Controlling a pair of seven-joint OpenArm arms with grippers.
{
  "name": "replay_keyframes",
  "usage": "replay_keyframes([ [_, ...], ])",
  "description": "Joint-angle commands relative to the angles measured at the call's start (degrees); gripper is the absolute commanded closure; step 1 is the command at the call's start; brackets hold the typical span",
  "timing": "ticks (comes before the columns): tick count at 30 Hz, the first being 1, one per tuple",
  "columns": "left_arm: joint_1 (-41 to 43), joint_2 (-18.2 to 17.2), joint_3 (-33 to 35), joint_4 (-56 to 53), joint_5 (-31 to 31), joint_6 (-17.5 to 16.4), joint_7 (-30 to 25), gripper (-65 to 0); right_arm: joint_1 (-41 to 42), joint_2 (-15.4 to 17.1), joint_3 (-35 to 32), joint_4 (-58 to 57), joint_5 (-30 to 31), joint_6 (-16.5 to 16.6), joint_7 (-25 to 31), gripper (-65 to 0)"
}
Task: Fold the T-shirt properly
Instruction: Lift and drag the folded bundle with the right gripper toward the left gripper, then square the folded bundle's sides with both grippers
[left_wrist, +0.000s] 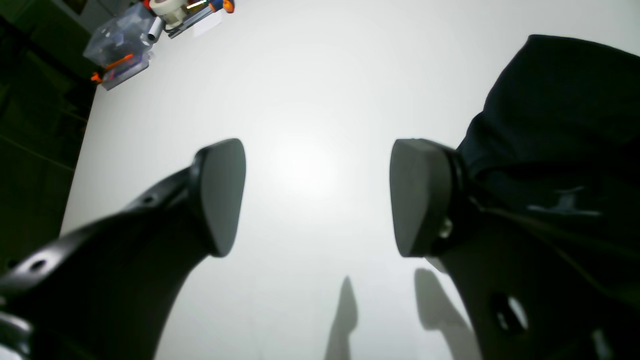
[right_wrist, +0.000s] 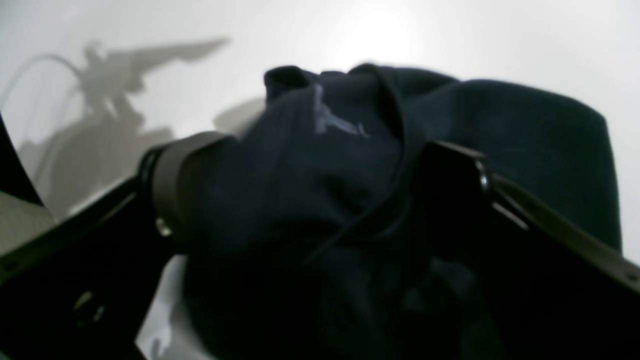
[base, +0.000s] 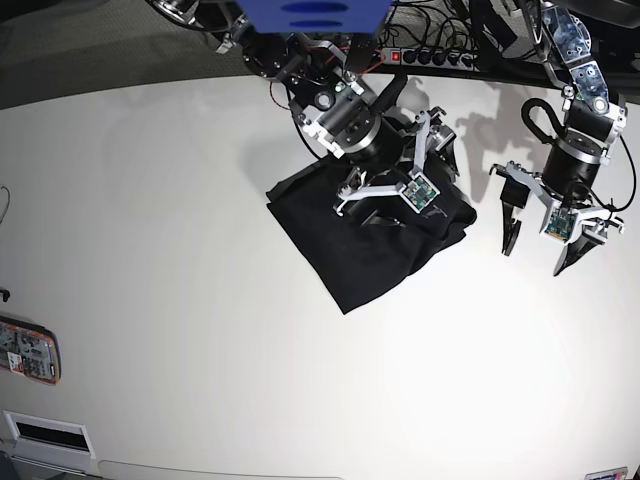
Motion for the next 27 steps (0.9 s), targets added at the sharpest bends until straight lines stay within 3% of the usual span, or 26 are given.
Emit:
replay_keyframes([
  [1,-0.34,-0.51,0.02,1.01,-0.83,0.53,-1.18,-42.5,0.32,-0.81,-0.19,1.64,-0.08,0.09,1.50,-55.6],
  [3,-0.34,-0.51,0.02,1.01,-0.83,0.53,-1.18,-42.5,-0.73,-0.73,-0.28,2.08,0.36,0.26,1.50,-55.6],
  [6,-0.34,-0.51,-0.07,1.01,-0.83,0.53,-1.18,-42.5,-1.26,-0.55,-0.10,2.08,5.72,1.76,1.50,-55.6],
  [15,0.28,-0.25,1.42,1.01,-0.83,0.53,-1.18,-42.5,-1.35,6.92,1.83,2.16,7.66,1.76,1.67,-55.6],
  [27,8.19,-0.16,12.24,0.92,-0.83,0.53,-1.01,-42.5,-1.26,7.01,12.82,5.77,7.66,1.76,1.85,-55.6],
])
